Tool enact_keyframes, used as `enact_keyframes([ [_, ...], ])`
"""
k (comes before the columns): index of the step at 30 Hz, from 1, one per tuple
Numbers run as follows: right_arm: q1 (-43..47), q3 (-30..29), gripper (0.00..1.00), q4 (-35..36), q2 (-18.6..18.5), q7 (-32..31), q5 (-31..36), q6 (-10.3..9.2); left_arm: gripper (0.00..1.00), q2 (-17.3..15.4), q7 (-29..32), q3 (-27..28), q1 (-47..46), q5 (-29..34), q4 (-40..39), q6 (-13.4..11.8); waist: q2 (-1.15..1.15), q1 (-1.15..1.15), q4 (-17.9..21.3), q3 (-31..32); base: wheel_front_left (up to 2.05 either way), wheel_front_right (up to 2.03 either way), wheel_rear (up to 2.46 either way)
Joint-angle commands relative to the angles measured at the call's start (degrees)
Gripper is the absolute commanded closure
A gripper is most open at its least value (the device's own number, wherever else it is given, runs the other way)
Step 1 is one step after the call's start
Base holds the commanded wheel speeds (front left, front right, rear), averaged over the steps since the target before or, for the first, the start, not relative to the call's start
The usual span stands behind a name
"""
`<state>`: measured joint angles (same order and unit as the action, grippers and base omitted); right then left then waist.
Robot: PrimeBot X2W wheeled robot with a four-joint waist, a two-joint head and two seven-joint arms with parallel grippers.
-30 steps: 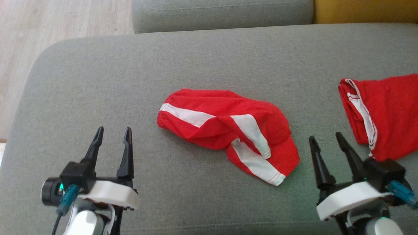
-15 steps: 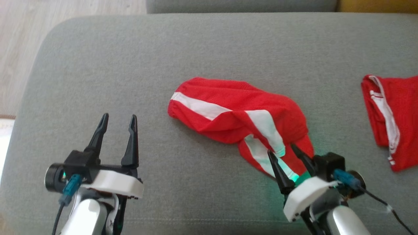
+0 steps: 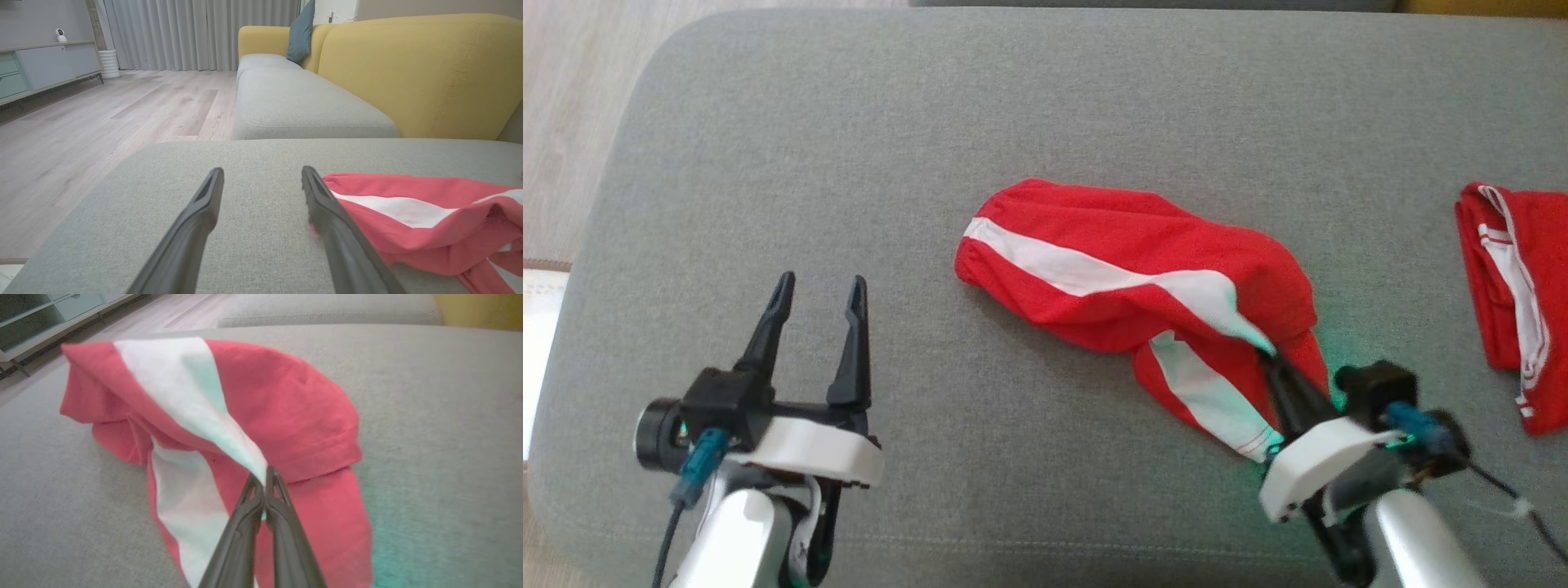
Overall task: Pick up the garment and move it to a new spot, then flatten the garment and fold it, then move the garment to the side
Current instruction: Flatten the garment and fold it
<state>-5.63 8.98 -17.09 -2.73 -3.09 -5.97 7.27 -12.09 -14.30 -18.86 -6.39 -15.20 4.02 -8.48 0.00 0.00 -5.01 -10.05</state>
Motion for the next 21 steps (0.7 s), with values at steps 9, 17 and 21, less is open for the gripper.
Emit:
enact_keyframes([
  [9, -2.25, -5.49, 1.0, 5.86, -8.13, 2.1, 2.75, 0.22, 0.0, 0.25, -0.7, 3.66, -3.01, 0.98, -1.81, 0.65, 0.0, 0.0, 1.36, 0.07, 0.0, 0.0, 0.0],
  [17, -4.69, -6.7, 0.98, 0.31, -10.15, 4.77, 1.33, 0.22, 0.0, 0.98, -0.7, 4.23, -3.12, 1.34, -1.6, 1.39, 0.0, 0.0, 1.91, -0.78, 0.0, 0.0, 0.0],
  [21, -4.97, -6.79, 0.0, -3.99, -8.73, 6.35, 0.17, 0.22, 0.0, 1.22, -0.7, 4.58, -2.93, 1.53, -1.39, 1.59, 0.0, 0.0, 2.43, -0.87, 0.0, 0.0, 0.0],
])
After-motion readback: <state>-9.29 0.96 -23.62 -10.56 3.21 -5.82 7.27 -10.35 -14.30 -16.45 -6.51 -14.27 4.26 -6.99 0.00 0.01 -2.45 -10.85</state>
